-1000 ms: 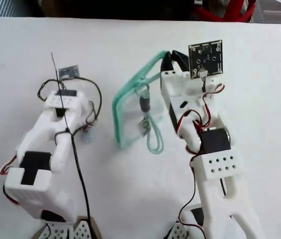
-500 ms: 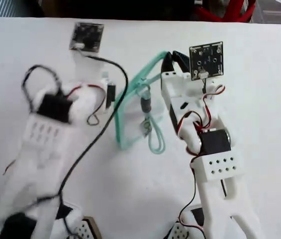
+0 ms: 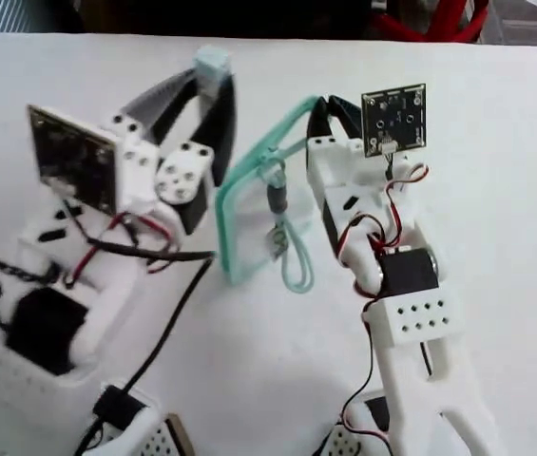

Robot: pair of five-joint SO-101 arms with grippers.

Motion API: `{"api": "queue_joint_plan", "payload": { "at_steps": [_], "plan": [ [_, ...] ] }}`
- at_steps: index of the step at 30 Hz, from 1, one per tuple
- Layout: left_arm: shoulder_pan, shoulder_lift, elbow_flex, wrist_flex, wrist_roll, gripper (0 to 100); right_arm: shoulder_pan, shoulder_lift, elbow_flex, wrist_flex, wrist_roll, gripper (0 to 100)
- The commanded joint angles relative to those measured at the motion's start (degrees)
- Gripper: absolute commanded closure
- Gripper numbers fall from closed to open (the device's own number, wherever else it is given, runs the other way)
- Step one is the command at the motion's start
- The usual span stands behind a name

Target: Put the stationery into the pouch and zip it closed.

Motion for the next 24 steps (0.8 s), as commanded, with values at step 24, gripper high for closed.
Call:
{"api": "queue_joint_plan", "payload": {
  "at_steps": [24],
  "plan": [
    [7.2, 21.8, 3.4, -18.4, 6.9, 97, 0.7, 0.8, 4.7, -0.8, 0.3, 96.8]
  ]
}}
